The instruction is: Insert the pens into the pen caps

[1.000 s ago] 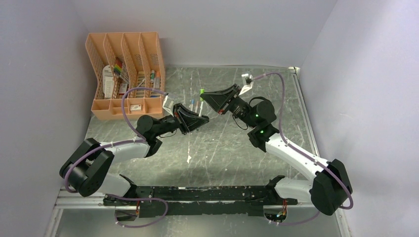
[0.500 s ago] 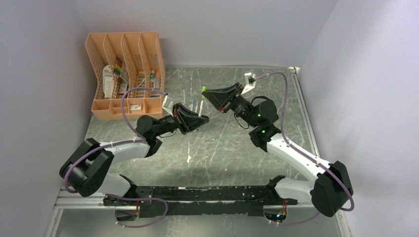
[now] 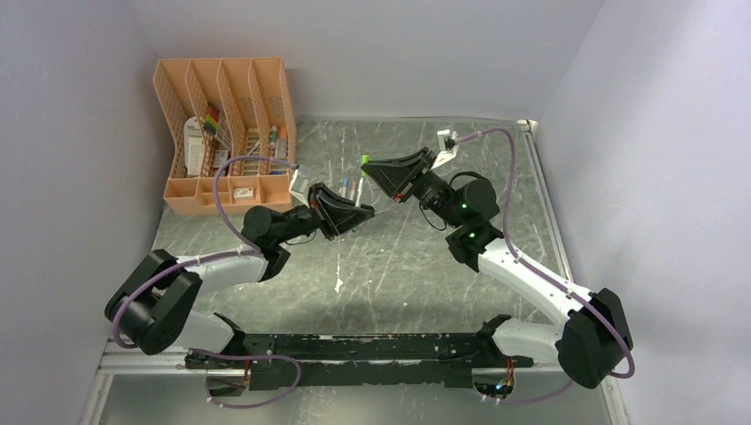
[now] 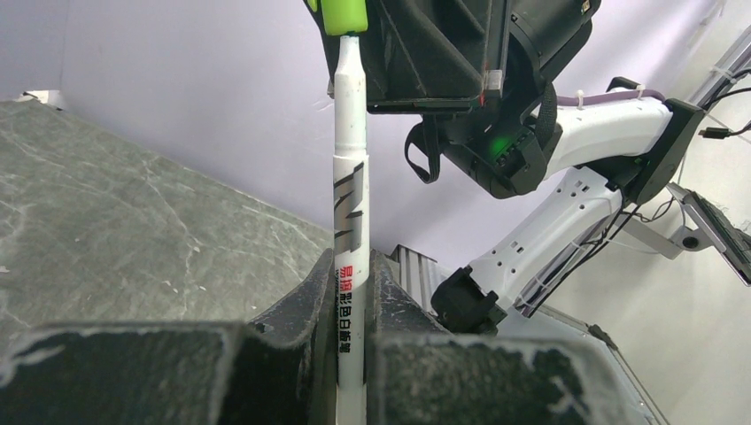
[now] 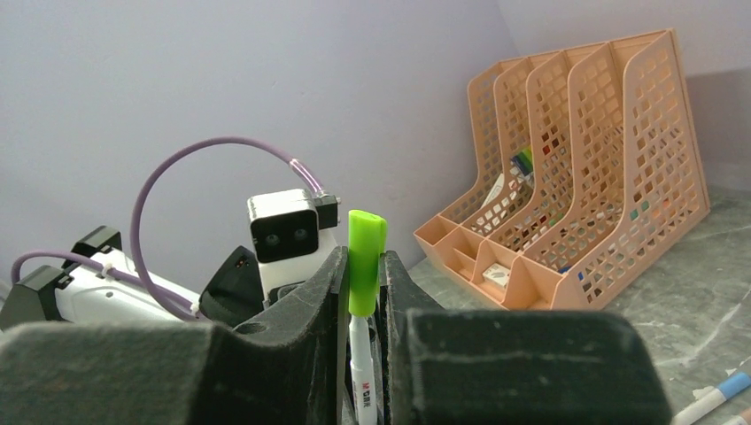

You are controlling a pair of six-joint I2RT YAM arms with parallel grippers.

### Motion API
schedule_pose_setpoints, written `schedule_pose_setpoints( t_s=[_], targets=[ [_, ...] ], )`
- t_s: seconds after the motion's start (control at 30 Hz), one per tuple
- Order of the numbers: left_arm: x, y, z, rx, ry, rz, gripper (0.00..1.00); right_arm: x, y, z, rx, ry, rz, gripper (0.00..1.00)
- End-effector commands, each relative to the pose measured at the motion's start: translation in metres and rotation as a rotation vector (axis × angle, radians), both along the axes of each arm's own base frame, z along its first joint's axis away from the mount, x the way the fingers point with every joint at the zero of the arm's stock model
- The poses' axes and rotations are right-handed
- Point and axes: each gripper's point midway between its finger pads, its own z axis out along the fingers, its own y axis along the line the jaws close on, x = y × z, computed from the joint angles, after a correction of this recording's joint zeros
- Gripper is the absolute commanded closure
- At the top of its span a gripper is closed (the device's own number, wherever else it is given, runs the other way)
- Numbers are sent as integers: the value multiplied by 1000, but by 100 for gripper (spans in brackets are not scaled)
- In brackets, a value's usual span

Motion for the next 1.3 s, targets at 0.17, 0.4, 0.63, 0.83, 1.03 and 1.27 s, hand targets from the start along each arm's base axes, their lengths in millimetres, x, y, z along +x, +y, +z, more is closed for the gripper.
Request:
schedule_pose_setpoints(
  t_s=[0.17,0.4,0.63,0.83,1.03,1.27],
  targets=[
    [-6,-2,18,-45,-69,-26,93,1,1,3,2,-21,8,100],
    [-5,-2,18,-48,-61,-26,93,-2,2,2,1,-19,23,100],
    [-3,-3,17,-54,-51,-21,93,-5,0,-1,3,-11,26,100],
    [-3,-2,19,-62,-50,-17,93,-6,-1,-6,4,0,29,100],
    [0,2,26,-77,-59,23,93,-9,-2,-15,1,19,33,100],
    [9,0,42,-73,-103,60,93,-12,2,-32,-33,38,59,100]
  ],
)
